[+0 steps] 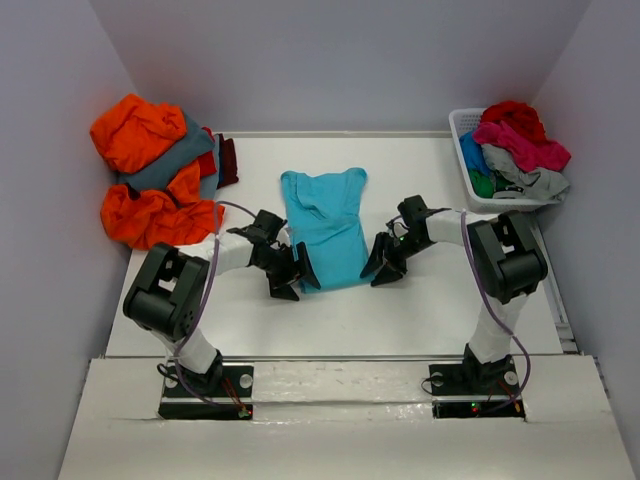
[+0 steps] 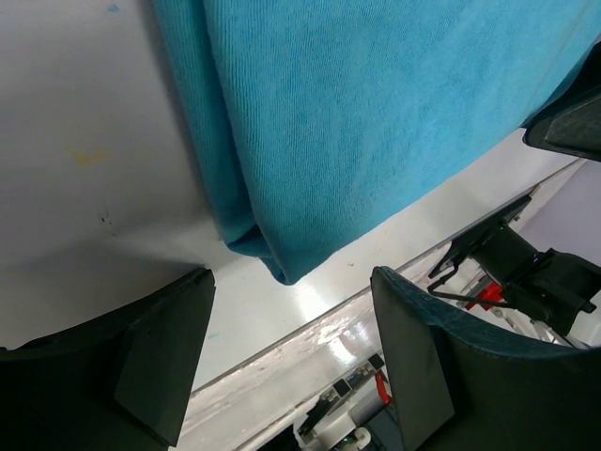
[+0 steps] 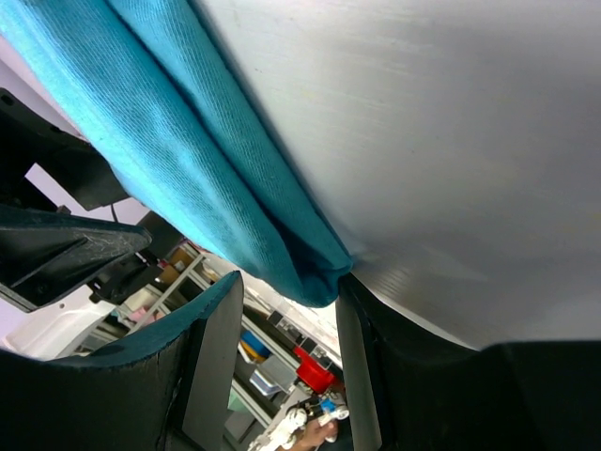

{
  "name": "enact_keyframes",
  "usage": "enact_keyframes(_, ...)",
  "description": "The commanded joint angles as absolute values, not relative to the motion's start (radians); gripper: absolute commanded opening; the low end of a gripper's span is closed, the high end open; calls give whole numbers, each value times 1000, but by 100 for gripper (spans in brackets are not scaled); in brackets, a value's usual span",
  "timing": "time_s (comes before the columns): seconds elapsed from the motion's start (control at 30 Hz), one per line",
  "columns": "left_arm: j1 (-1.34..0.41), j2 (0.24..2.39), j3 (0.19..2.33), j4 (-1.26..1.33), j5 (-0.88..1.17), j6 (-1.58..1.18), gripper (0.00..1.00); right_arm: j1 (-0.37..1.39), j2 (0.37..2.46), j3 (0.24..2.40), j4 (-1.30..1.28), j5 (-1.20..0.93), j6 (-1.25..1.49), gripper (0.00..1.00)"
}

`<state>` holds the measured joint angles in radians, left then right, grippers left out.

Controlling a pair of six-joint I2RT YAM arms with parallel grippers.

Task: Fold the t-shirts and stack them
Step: Pick up the 2/3-rectangle-folded T-shirt at the center of the board.

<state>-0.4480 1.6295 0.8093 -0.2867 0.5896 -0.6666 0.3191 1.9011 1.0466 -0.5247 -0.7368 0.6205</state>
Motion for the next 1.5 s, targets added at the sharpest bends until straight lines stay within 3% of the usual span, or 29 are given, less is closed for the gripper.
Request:
enact_keyframes(0.0, -449, 1692, 795, -304, 483, -624, 82, 311, 1868, 1029, -532, -663, 595, 50)
enact_keyframes(0.53, -407, 1761, 903, -360, 426, -569, 82, 311, 1873, 1031, -538, -658, 588, 50)
enact_keyframes(1.47, -354, 1807, 917, -368, 422, -537, 81, 311, 1945, 1118, -535, -583, 597, 50)
